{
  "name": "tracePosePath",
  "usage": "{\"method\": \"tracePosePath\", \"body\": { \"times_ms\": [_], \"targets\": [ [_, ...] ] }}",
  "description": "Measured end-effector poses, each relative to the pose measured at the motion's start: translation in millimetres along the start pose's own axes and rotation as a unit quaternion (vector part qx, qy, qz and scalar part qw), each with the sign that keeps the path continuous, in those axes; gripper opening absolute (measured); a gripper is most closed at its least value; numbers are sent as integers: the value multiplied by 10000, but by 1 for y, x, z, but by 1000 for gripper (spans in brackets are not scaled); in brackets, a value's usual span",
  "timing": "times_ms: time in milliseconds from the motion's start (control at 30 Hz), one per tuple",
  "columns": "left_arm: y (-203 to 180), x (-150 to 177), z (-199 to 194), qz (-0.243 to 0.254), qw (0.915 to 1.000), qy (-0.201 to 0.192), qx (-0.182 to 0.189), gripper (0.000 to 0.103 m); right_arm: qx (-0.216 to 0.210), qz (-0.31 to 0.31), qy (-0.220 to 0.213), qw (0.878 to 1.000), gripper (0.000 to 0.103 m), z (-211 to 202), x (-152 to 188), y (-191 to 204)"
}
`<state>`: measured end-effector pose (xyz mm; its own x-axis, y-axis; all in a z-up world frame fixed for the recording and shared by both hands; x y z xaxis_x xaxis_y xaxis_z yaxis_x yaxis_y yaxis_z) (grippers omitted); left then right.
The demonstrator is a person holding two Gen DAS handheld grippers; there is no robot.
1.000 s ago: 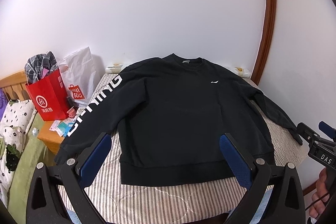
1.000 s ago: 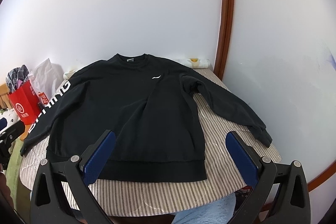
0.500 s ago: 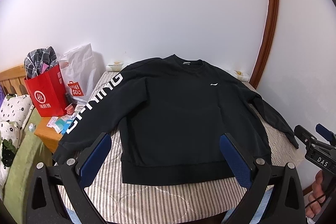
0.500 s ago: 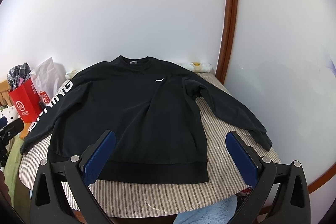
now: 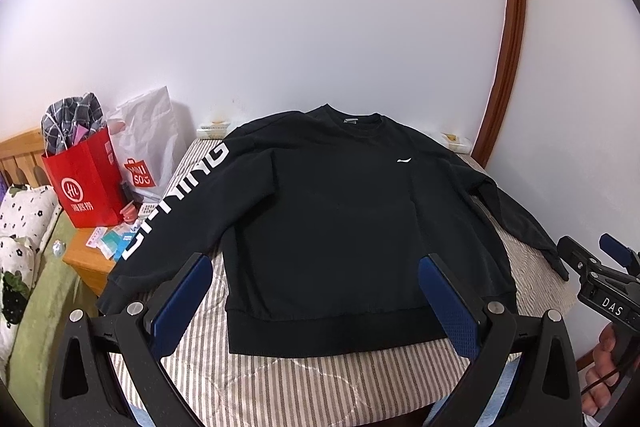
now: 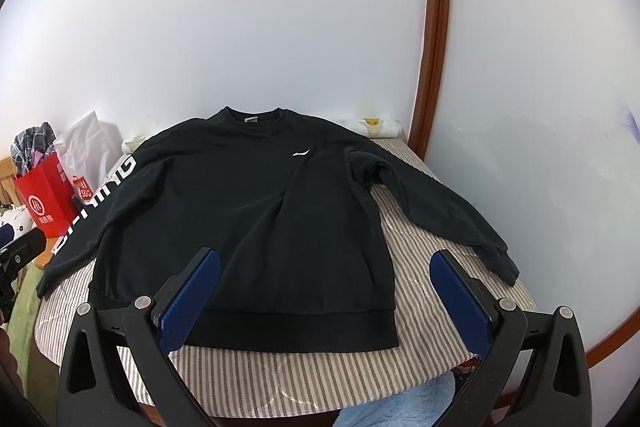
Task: Fold small clothes
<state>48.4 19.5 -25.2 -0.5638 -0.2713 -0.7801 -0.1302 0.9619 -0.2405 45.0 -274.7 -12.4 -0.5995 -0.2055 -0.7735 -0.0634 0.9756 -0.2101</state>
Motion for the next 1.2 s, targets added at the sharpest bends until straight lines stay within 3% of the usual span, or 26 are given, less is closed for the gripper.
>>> {"method": "tracePosePath", "body": {
  "times_ms": [467,633,900,1033,1200],
  "targets": [
    [-8,-16,26,-104,9999,46,66,103,-89,129,-63,9999,103,25,-14,-6],
    [1,-12,50,-416,9990,182,-11,103,-249,69,22,9997,103,48,-16,-3],
    [60,10,100,-1204,9900,703,-214,101,-485,-41,190,9986,103,83,-10,17],
    [101,16,125,-1667,9833,676,-283,97,-433,-61,206,9988,103,99,-8,33],
    [155,23,162,-2380,9672,767,-446,90,-410,-20,271,9988,103,121,-15,46]
  ]
}}
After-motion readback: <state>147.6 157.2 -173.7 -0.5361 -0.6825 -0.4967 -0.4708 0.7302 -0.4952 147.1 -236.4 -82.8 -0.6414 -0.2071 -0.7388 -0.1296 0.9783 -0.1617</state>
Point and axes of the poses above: each gripper's, at about its wrist camera, not at the fingertips, and z roughly the way its jaws point, y to its left, x to its underside, the point moved 4 cm from there along z, roughly the way its jaws point, and after that the axes turned 12 degrees about -z, right-handed, at the moved point
